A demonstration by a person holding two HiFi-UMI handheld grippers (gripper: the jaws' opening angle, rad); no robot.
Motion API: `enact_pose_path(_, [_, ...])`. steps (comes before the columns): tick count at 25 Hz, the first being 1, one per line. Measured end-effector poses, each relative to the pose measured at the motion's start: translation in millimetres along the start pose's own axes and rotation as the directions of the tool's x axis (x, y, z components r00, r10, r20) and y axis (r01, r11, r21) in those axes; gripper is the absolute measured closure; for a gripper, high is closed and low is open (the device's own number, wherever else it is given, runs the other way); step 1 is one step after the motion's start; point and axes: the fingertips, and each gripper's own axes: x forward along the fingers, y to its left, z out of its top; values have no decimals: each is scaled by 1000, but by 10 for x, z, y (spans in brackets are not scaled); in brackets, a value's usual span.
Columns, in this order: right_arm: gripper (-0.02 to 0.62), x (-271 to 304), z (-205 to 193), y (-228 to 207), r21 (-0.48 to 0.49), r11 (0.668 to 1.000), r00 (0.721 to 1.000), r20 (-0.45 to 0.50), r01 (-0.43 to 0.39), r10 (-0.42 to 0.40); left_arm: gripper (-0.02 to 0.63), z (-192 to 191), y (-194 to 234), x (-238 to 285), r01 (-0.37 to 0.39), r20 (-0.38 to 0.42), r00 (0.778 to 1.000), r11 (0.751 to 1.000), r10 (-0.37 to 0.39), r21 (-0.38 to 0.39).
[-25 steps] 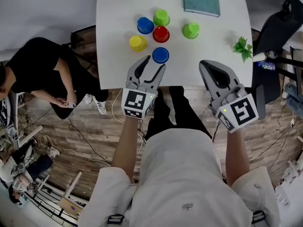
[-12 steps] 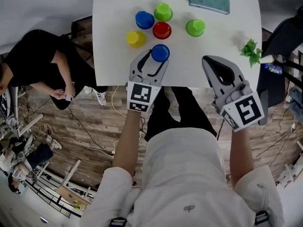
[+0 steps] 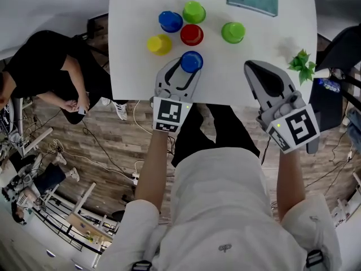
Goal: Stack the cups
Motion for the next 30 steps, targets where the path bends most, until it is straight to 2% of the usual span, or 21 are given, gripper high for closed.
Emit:
enact_pose_path(9, [589,-144,-29,-219,9,1000,1000,12,12,-12,376,166,-336,154,44,11,999,998,-44,33])
enact_pose_path(20, [589,-339,-92,-350,27,997,997,12,72,-73,376,301,-860,458,169,9,985,982,-170,82])
enact_pose_path(25, [589,-400,-128,-411,31,995,995,4,96,-96,376,273,-970,509,199,-1,980,972,-200,123])
enact_pose_path(30, [589,-415,-134,-445,28,993,994,4,111,-111,375,236,-971,539,209,-4,978,972,-210,103])
